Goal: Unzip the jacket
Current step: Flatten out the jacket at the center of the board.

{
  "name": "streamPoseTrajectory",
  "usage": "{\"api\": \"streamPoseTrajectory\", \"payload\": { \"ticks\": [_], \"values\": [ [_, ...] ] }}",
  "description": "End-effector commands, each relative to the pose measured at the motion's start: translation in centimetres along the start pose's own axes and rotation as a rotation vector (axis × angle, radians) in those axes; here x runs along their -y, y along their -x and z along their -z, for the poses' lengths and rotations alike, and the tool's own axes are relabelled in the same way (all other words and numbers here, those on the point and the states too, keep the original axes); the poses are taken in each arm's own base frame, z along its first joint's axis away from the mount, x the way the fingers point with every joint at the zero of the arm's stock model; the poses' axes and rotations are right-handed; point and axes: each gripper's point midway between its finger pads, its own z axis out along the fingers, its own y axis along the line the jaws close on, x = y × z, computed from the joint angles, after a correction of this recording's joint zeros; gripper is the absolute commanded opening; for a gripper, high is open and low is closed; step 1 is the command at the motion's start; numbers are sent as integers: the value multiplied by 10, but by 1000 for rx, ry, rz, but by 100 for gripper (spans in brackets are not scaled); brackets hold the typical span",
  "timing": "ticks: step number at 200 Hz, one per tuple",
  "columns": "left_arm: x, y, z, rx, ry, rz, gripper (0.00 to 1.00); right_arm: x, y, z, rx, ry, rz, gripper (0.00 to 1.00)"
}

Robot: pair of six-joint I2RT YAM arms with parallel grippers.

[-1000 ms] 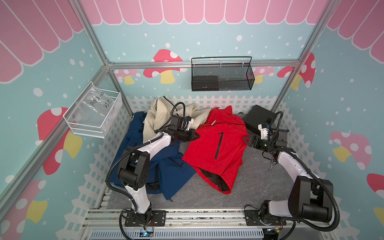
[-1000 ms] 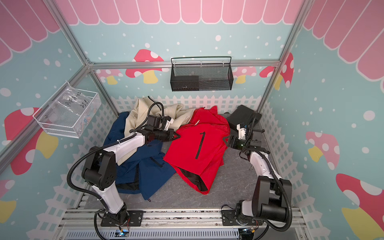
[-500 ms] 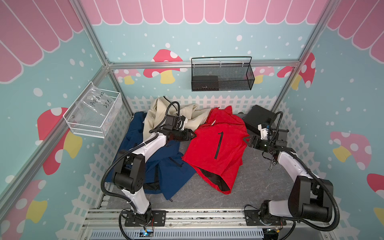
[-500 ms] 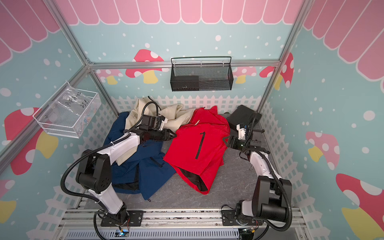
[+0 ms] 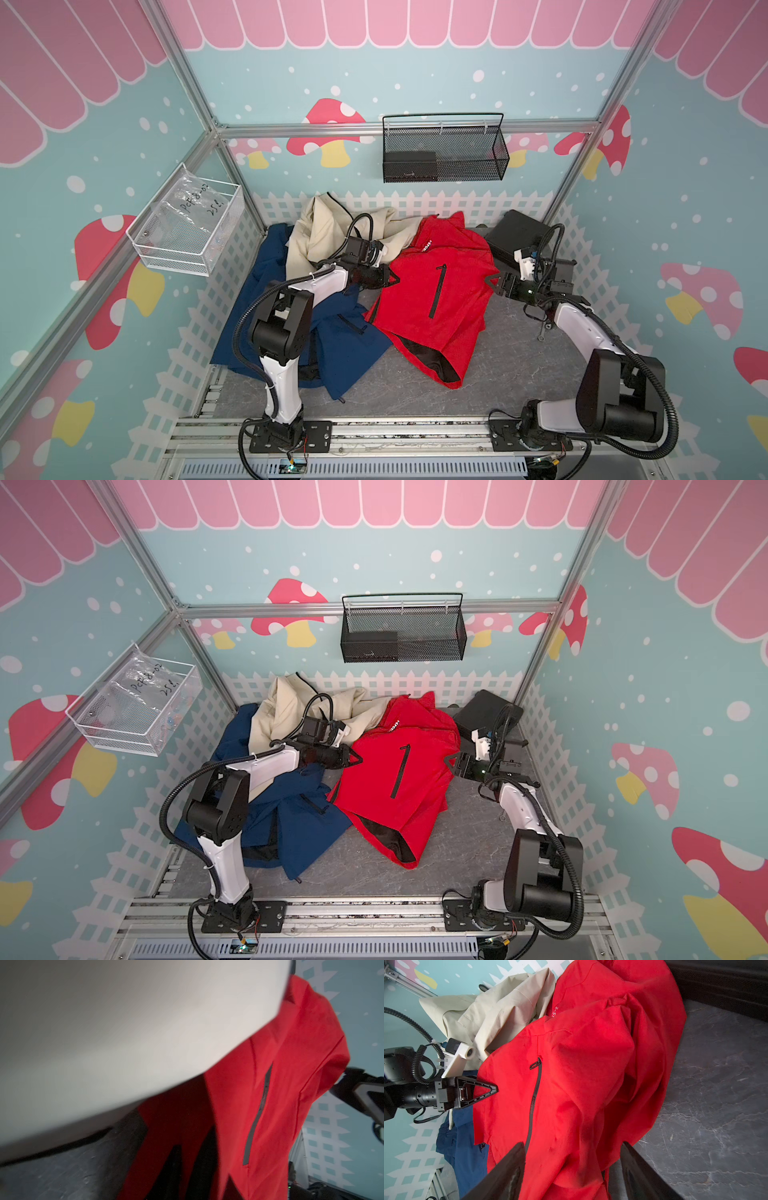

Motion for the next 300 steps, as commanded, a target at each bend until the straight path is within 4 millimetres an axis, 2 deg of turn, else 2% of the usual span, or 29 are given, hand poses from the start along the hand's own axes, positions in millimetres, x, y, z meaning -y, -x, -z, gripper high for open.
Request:
{"api": "streamPoseTrajectory", "payload": {
  "ticks": [1,28,48,73,103,147,198,236,268,300],
  "values": [
    [48,33,29,99,-94,-71,1,5,-4,0,-7,-24,22,73],
    [69,59,81,213,-63,-63,0,5,-1,5,7,-50,27,74],
    [64,76,118,296,-83,25,0,5,-2,5,9,-48,11,75],
    [59,80,140,328,-101,43,0,7,-7,1,9,-30,-23,78],
    [43,73,143,322,-75,71,0,-5,-18,-8,-16,76,-33,81],
    [32,66,140,314,-68,93,0,-62,-31,-12,-51,315,69,70],
    [30,63,140,309,-68,97,0,-100,-63,-23,-112,374,71,71],
    [34,61,141,269,-65,105,1,-128,-69,-20,-104,419,40,57],
    [40,60,145,224,-53,76,1,-148,-99,-14,-160,471,-23,56],
    [44,59,146,234,-77,36,1,-173,-128,-8,-205,550,-168,61]
  ]
}}
